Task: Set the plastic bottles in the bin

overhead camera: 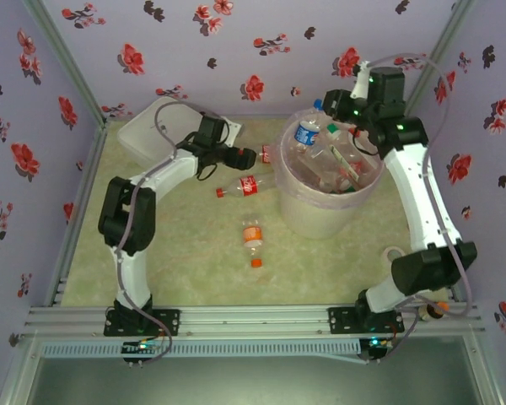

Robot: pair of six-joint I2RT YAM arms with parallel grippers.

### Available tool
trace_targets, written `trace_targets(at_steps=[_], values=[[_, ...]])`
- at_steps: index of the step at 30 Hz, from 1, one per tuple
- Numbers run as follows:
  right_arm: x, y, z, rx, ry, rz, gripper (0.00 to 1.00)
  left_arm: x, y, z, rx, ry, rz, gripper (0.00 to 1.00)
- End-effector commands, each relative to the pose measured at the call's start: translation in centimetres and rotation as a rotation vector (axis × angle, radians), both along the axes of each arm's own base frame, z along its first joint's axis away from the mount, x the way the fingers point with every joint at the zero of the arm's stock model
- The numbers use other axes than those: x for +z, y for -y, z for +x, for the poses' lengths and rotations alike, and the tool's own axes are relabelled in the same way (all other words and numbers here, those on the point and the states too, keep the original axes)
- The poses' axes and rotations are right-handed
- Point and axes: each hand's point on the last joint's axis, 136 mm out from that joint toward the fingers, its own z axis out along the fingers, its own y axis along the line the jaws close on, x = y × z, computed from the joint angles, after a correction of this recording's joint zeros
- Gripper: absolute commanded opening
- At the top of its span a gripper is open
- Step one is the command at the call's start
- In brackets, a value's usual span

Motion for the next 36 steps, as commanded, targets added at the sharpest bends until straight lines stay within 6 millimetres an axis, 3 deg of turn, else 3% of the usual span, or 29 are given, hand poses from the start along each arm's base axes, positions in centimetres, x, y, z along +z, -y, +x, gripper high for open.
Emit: trace_targets(at_steps=[1,5,10,16,19,22,25,31,36], values=[[3.4,-0.9,1.3,0.02,0.101,0.039,0.28,-0.8,0.9,1.7,-0.005,0.027,0.018,0.96],[1.5,-1.4,2.1,0.03,0.05,0.025,0.2,-2.1,1.4,2.6,0.004,0.009,0.015,0.96],[-2.4,-1.2,1.4,0.024,-0.048,-0.016,0.12,-3.8,1.5,2.8,0.0,-0.018,0.037,0.96],[-7.5,-1.2,0.3,0.032,-0.166,-0.022,0.09,-5.1,1.4,2.6,-0.005,-0.038,0.054,0.96],[-8.9,-1.2,-0.3,0.037,-0.202,-0.016,0.09,-5.3,1.4,2.7,-0.009,-0.04,0.059,0.96],[-8.0,-1.0,-0.6,0.031,-0.178,-0.021,0.09,-5.6,1.6,2.7,-0.022,-0.046,0.063,0.96],[-5.2,-0.4,-1.1,0.018,-0.127,-0.042,0.14,-5.6,1.8,2.5,-0.038,-0.05,0.068,0.96],[0.5,2.3,-2.9,-0.051,-0.006,-0.08,0.45,-5.0,1.7,2.4,-0.046,-0.044,0.067,0.93],[1.9,4.7,-5.0,-0.104,0.024,-0.114,0.56,-4.4,1.8,2.9,-0.088,0.013,0.104,0.96]])
